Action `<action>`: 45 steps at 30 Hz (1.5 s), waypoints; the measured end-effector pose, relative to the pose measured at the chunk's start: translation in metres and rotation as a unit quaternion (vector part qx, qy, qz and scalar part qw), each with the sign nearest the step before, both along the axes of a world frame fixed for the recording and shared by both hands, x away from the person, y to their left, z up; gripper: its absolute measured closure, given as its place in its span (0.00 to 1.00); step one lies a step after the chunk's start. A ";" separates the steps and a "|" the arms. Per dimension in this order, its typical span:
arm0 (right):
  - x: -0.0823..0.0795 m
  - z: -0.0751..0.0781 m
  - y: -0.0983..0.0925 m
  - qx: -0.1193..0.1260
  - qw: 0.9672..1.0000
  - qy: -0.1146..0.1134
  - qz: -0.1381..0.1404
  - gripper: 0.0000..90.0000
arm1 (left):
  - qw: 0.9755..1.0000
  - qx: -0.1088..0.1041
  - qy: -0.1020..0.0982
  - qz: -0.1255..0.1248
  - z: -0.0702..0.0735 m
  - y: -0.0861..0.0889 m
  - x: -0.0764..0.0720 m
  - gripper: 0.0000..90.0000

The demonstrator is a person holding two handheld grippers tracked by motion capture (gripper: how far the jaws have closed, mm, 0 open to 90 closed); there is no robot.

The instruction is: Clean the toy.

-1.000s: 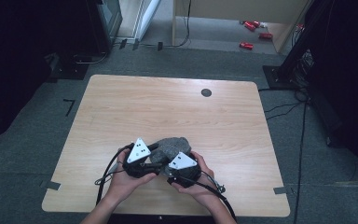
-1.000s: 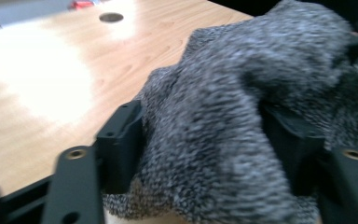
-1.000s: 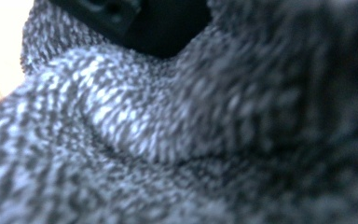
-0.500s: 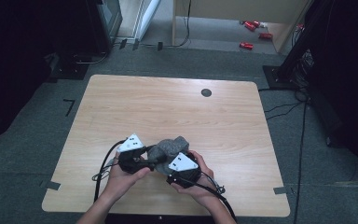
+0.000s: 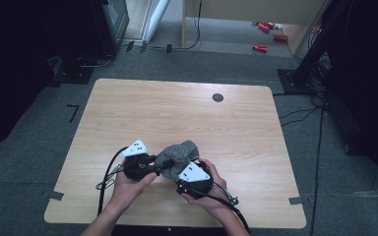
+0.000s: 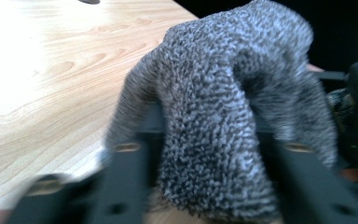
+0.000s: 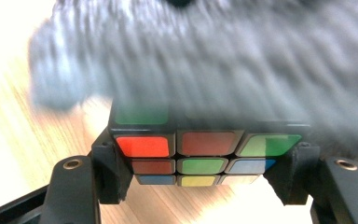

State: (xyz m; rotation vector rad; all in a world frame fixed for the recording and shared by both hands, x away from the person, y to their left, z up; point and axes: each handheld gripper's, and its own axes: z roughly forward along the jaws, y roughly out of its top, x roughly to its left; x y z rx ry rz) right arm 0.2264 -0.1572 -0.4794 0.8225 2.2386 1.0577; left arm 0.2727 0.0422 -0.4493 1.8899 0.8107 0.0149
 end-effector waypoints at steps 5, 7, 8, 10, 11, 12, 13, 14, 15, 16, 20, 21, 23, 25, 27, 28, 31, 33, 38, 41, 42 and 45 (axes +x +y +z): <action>-0.002 0.001 0.002 0.000 1.000 0.001 0.002 0.39 | 1.000 -0.006 -0.012 0.000 0.001 -0.001 -0.002 0.48; -0.002 -0.001 0.000 -0.004 1.000 0.002 0.001 0.39 | 1.000 -0.004 -0.022 0.010 0.003 0.006 -0.001 0.73; -0.002 -0.001 -0.001 -0.004 1.000 0.000 0.002 0.39 | 1.000 -0.010 -0.016 0.007 0.003 0.009 0.001 0.79; -0.002 -0.001 -0.001 0.002 1.000 0.001 0.004 0.39 | 1.000 -0.021 -0.005 0.009 0.003 0.011 0.002 0.79; -0.002 -0.001 0.000 0.000 1.000 0.000 0.005 0.39 | 1.000 -0.020 -0.007 0.013 0.002 0.010 0.001 0.77; -0.002 -0.001 0.001 0.001 1.000 0.001 0.005 0.39 | 1.000 -0.016 -0.005 0.014 0.001 0.007 0.000 0.70; -0.002 -0.001 0.001 0.003 1.000 0.002 0.006 0.39 | 1.000 -0.010 0.000 0.010 0.000 0.003 0.000 0.57; -0.002 -0.001 0.002 0.005 1.000 0.005 0.008 0.39 | 1.000 -0.003 0.004 0.001 -0.002 -0.001 -0.001 0.44; -0.003 -0.001 0.003 0.004 1.000 0.006 0.010 0.39 | 1.000 -0.001 0.003 -0.002 -0.003 -0.004 -0.002 0.36; -0.003 -0.001 0.004 -0.001 1.000 0.005 0.010 0.39 | 1.000 0.001 0.001 0.000 -0.004 -0.006 -0.002 0.33; -0.003 -0.002 0.002 -0.008 1.000 0.003 0.005 0.39 | 0.999 0.001 -0.039 0.010 0.001 0.002 -0.004 0.64; -0.002 -0.002 0.001 -0.009 1.000 0.003 0.004 0.39 | 0.999 -0.004 -0.040 0.010 0.001 0.006 -0.003 0.75; -0.003 -0.001 0.000 -0.002 1.000 0.003 0.004 0.39 | 0.999 -0.013 -0.035 0.014 0.002 0.011 -0.001 0.80; -0.003 0.000 0.000 -0.003 1.000 -0.001 0.003 0.39 | 0.999 -0.019 -0.036 0.018 0.002 0.012 -0.002 0.79; -0.003 0.001 0.000 0.000 1.000 -0.002 0.003 0.39 | 0.999 -0.020 -0.035 0.016 0.000 0.007 -0.004 0.68; -0.003 0.002 0.001 0.001 1.000 -0.002 0.004 0.39 | 0.999 -0.018 -0.031 0.010 -0.001 0.003 -0.004 0.56; -0.005 0.003 0.001 -0.006 1.000 -0.007 0.002 0.39 | 1.000 -0.014 -0.017 0.000 -0.004 -0.003 -0.004 0.35; -0.006 0.003 0.001 -0.008 1.000 -0.009 0.003 0.39 | 1.000 -0.022 -0.013 -0.009 -0.004 0.000 -0.003 0.38; -0.004 0.002 -0.002 -0.004 1.000 -0.005 0.002 0.39 | 0.999 -0.024 -0.038 -0.008 0.001 0.013 -0.001 0.82; -0.004 0.002 0.001 -0.003 1.000 -0.003 0.001 0.39 | 0.999 -0.018 -0.043 -0.003 0.000 0.010 -0.004 0.77; -0.004 0.001 0.001 0.000 1.000 -0.001 0.002 0.39 | 0.999 -0.012 -0.044 -0.004 0.000 0.005 -0.005 0.66; -0.006 0.001 0.005 -0.007 1.000 -0.004 0.006 0.39 | 0.999 0.004 -0.042 -0.012 -0.002 -0.005 -0.008 0.38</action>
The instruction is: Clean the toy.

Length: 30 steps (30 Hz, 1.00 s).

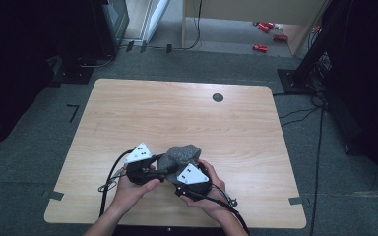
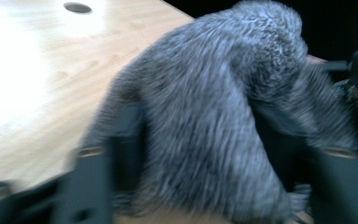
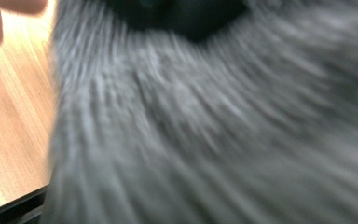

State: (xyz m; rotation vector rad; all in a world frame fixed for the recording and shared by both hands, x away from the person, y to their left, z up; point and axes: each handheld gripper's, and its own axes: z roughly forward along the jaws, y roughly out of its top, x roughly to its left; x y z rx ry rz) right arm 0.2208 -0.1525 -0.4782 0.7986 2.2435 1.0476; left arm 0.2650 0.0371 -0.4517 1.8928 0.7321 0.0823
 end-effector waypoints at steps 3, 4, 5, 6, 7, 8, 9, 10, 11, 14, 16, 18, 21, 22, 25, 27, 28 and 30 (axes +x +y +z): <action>0.000 -0.001 -0.001 -0.005 1.000 -0.001 0.000 0.39 | 1.000 -0.009 0.000 -0.003 0.000 0.004 0.003 0.44; 0.000 -0.001 -0.002 -0.006 1.000 -0.002 -0.005 0.39 | 1.000 -0.014 -0.006 0.000 0.001 0.007 0.003 0.53; 0.000 0.000 -0.004 -0.006 1.000 -0.002 -0.008 0.39 | 1.000 -0.010 -0.018 0.007 0.002 0.010 0.002 0.65; 0.001 0.000 -0.005 -0.005 1.000 -0.003 -0.009 0.39 | 1.000 -0.005 -0.027 0.013 0.004 0.013 0.002 0.74; 0.001 0.001 -0.006 0.000 1.000 -0.001 -0.010 0.39 | 0.999 -0.006 -0.028 0.014 0.005 0.015 0.003 0.79; 0.001 0.001 -0.007 0.003 1.000 -0.001 -0.010 0.39 | 1.000 -0.009 -0.025 0.013 0.006 0.016 0.003 0.80; 0.001 0.002 -0.007 0.004 1.000 -0.002 -0.008 0.39 | 1.000 -0.012 -0.022 0.012 0.005 0.017 0.003 0.80; 0.001 0.002 -0.006 0.004 1.000 -0.002 -0.007 0.39 | 1.000 -0.014 -0.017 0.011 0.005 0.016 0.003 0.79; 0.001 0.001 -0.005 0.005 1.000 -0.002 -0.006 0.39 | 1.000 -0.016 -0.012 0.007 0.004 0.014 0.003 0.75; -0.001 0.001 -0.001 0.003 1.000 0.000 0.000 0.39 | 1.000 -0.001 -0.001 -0.004 0.001 0.001 0.000 0.40; -0.001 0.000 0.000 -0.006 1.000 -0.007 -0.002 0.39 | 1.000 -0.003 0.001 -0.005 0.000 0.000 0.001 0.36; -0.001 0.001 -0.002 -0.004 1.000 -0.004 -0.003 0.39 | 1.000 -0.018 0.011 -0.007 0.000 0.007 0.004 0.43; 0.001 0.003 -0.008 -0.002 1.000 -0.006 -0.013 0.39 | 1.000 -0.028 0.008 0.009 0.003 0.017 0.008 0.73; 0.002 0.003 -0.010 0.003 1.000 -0.004 -0.016 0.39 | 1.000 -0.025 0.004 0.018 0.004 0.019 0.008 0.77; 0.003 0.004 -0.012 0.013 1.000 -0.003 -0.017 0.39 | 0.999 -0.031 -0.009 0.023 0.003 0.017 0.004 0.73; 0.002 0.004 -0.009 0.017 1.000 -0.002 -0.015 0.39 | 1.000 -0.028 -0.003 0.014 0.002 0.008 0.000 0.53; 0.002 0.004 -0.008 0.015 1.000 -0.003 -0.012 0.39 | 1.000 -0.020 0.001 0.006 0.000 0.002 -0.001 0.41; 0.001 0.003 -0.006 0.006 1.000 -0.004 -0.010 0.39 | 1.000 -0.008 -0.008 0.012 -0.002 -0.005 -0.005 0.32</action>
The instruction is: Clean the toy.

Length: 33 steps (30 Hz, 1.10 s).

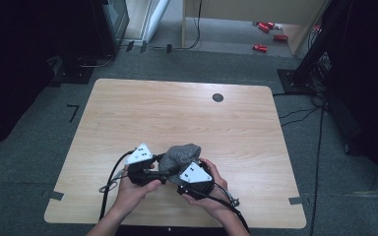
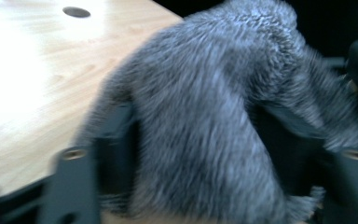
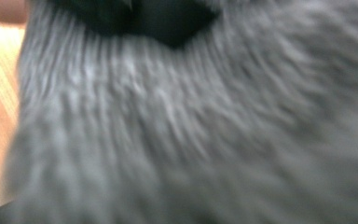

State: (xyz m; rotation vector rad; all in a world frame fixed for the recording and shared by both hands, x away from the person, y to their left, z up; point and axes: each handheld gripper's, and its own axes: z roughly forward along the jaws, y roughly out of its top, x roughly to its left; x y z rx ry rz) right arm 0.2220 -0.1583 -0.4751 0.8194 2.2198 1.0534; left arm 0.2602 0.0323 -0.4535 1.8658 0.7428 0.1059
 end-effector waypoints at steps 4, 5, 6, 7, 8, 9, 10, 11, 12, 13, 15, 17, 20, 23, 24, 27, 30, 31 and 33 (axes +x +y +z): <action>0.001 -0.001 -0.003 -0.005 1.000 -0.003 -0.004 0.39 | 1.000 -0.019 0.012 0.003 0.000 0.006 0.003 0.55; 0.002 0.001 -0.007 -0.003 1.000 -0.004 -0.013 0.39 | 0.999 -0.028 0.013 0.008 0.002 0.011 0.005 0.69; 0.003 0.002 -0.009 0.003 1.000 -0.005 -0.016 0.39 | 0.999 -0.028 0.008 0.017 0.005 0.017 0.006 0.75; 0.003 0.002 -0.010 0.010 1.000 -0.001 -0.017 0.39 | 0.999 -0.030 0.009 0.017 0.005 0.019 0.007 0.76; 0.004 0.003 -0.011 0.013 1.000 -0.001 -0.017 0.39 | 0.999 -0.032 0.009 0.013 0.004 0.019 0.006 0.75; 0.003 0.003 -0.010 0.015 1.000 0.001 -0.018 0.39 | 0.999 -0.032 0.008 0.008 0.004 0.018 0.005 0.73; 0.003 0.003 -0.009 0.014 1.000 0.002 -0.014 0.39 | 0.999 -0.033 0.007 0.003 0.003 0.015 0.004 0.67; 0.003 0.002 -0.007 0.010 1.000 0.000 -0.011 0.39 | 0.999 -0.030 0.011 -0.004 0.003 0.011 0.003 0.55; 0.002 0.002 -0.005 0.012 1.000 0.001 -0.009 0.39 | 1.000 -0.020 0.011 -0.007 0.002 0.007 0.002 0.44; 0.001 0.002 -0.004 0.012 1.000 0.001 -0.006 0.39 | 1.000 -0.012 0.007 -0.008 0.001 0.003 0.001 0.35; 0.000 0.001 -0.002 0.001 1.000 -0.006 -0.006 0.39 | 1.000 -0.013 0.003 -0.004 0.002 0.004 0.000 0.36; 0.001 0.002 -0.005 0.004 1.000 -0.008 -0.010 0.39 | 1.000 -0.025 0.001 0.001 0.005 0.011 0.002 0.55; 0.003 0.005 -0.012 0.016 1.000 -0.009 -0.019 0.39 | 0.999 -0.028 -0.006 0.021 0.009 0.023 0.006 0.77; 0.004 0.006 -0.014 0.019 1.000 -0.009 -0.021 0.39 | 0.998 -0.052 -0.013 0.033 0.011 0.030 0.005 0.77; 0.004 0.006 -0.013 0.018 1.000 -0.008 -0.020 0.39 | 0.998 -0.063 -0.014 0.021 0.012 0.029 0.004 0.74; 0.002 0.005 -0.008 0.015 1.000 -0.008 -0.011 0.39 | 0.999 -0.022 -0.026 0.002 0.011 0.012 -0.001 0.49; -0.001 0.005 -0.002 0.004 1.000 -0.014 -0.006 0.39 | 0.999 0.009 -0.034 0.006 0.008 -0.001 -0.006 0.27; -0.002 0.005 -0.002 0.002 1.000 -0.016 -0.006 0.39 | 0.999 0.008 -0.032 0.010 0.009 0.000 -0.006 0.29; -0.001 0.005 -0.005 0.006 1.000 -0.014 -0.010 0.39 | 1.000 -0.010 -0.025 0.012 0.010 0.007 -0.003 0.48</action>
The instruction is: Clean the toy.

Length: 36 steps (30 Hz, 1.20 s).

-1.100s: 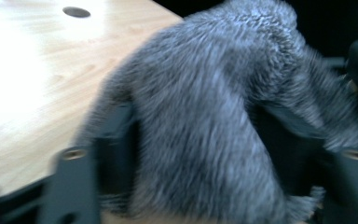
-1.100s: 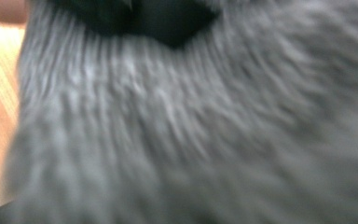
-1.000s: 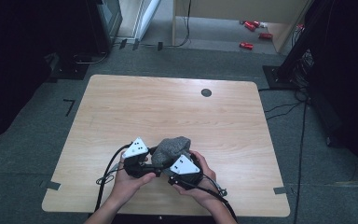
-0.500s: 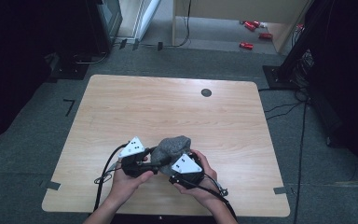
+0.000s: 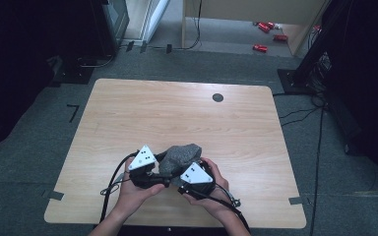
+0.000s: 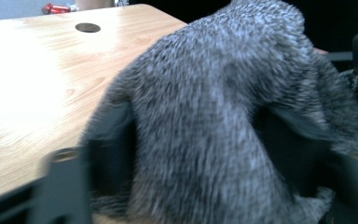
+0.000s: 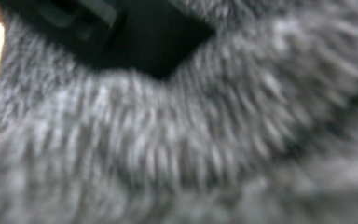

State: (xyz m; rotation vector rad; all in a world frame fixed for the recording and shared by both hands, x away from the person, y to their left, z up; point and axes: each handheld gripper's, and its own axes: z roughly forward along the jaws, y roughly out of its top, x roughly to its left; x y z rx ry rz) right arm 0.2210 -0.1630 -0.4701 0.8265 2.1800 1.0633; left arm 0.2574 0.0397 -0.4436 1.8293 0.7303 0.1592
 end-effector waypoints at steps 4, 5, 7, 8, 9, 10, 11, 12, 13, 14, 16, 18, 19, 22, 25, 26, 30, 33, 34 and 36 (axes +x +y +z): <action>0.001 0.002 -0.004 0.009 1.000 -0.001 -0.004 0.39 | 0.999 -0.024 0.020 0.008 0.001 0.015 0.007 0.73; 0.001 0.002 -0.004 0.009 1.000 -0.002 -0.004 0.39 | 0.999 -0.024 0.019 0.008 0.001 0.015 0.007 0.73; 0.001 0.002 -0.002 0.010 1.000 -0.001 -0.001 0.39 | 1.000 -0.016 0.010 0.004 0.000 0.010 0.005 0.60; 0.001 0.002 -0.001 0.009 1.000 -0.001 0.003 0.39 | 1.000 -0.005 0.013 -0.001 0.000 0.005 0.003 0.47; 0.000 0.001 0.001 0.007 1.000 -0.001 0.004 0.39 | 1.000 -0.005 0.013 -0.001 0.000 0.005 0.003 0.35; -0.001 0.001 0.002 0.002 1.000 -0.002 0.007 0.39 | 1.000 0.018 0.008 -0.001 0.000 -0.003 0.000 0.27; -0.001 0.000 0.003 -0.002 1.000 -0.004 0.009 0.38 | 1.000 0.025 0.004 0.005 0.000 -0.005 -0.001 0.25; -0.001 0.000 0.003 -0.004 1.000 -0.004 0.009 0.39 | 1.000 0.025 0.004 0.005 0.000 -0.005 -0.001 0.23; -0.001 0.000 0.002 -0.002 1.000 -0.002 0.010 0.39 | 1.000 0.023 0.002 0.015 0.003 -0.002 -0.001 0.20; -0.001 0.000 0.002 -0.001 1.000 -0.002 0.008 0.39 | 1.000 0.017 0.001 0.020 0.005 0.001 -0.001 0.18; 0.000 0.001 -0.001 0.001 1.000 -0.003 0.005 0.38 | 0.999 0.001 -0.006 0.033 0.010 0.009 0.000 0.15; 0.001 0.001 -0.003 0.003 1.000 -0.001 0.001 0.39 | 0.999 -0.012 -0.011 0.035 0.014 0.015 0.001 0.16; 0.002 0.001 -0.004 0.003 1.000 -0.001 0.000 0.39 | 0.999 -0.012 -0.011 0.035 0.014 0.015 0.001 0.16; 0.002 0.001 -0.002 0.010 1.000 0.003 0.004 0.39 | 1.000 -0.007 -0.011 0.007 0.013 0.006 -0.002 0.17; -0.002 0.002 0.004 0.006 1.000 -0.001 0.017 0.39 | 0.999 0.019 -0.024 0.010 0.010 -0.004 -0.008 0.23; -0.003 0.002 0.006 0.001 1.000 -0.004 0.019 0.39 | 0.999 0.027 -0.034 0.018 0.011 -0.005 -0.010 0.30; -0.003 0.003 0.004 0.007 1.000 -0.007 0.013 0.39 | 0.998 0.024 -0.044 0.030 0.013 0.002 -0.009 0.60; -0.004 0.004 0.004 0.004 1.000 -0.012 0.010 0.39 | 0.999 0.000 -0.015 0.034 0.012 0.011 -0.002 0.72; -0.004 0.004 0.003 0.004 1.000 -0.012 0.011 0.39 | 0.999 -0.008 -0.007 0.037 0.011 0.015 0.001 0.76; -0.004 0.004 0.003 0.003 1.000 -0.013 0.009 0.39 | 0.999 -0.013 -0.006 0.042 0.011 0.019 0.002 0.80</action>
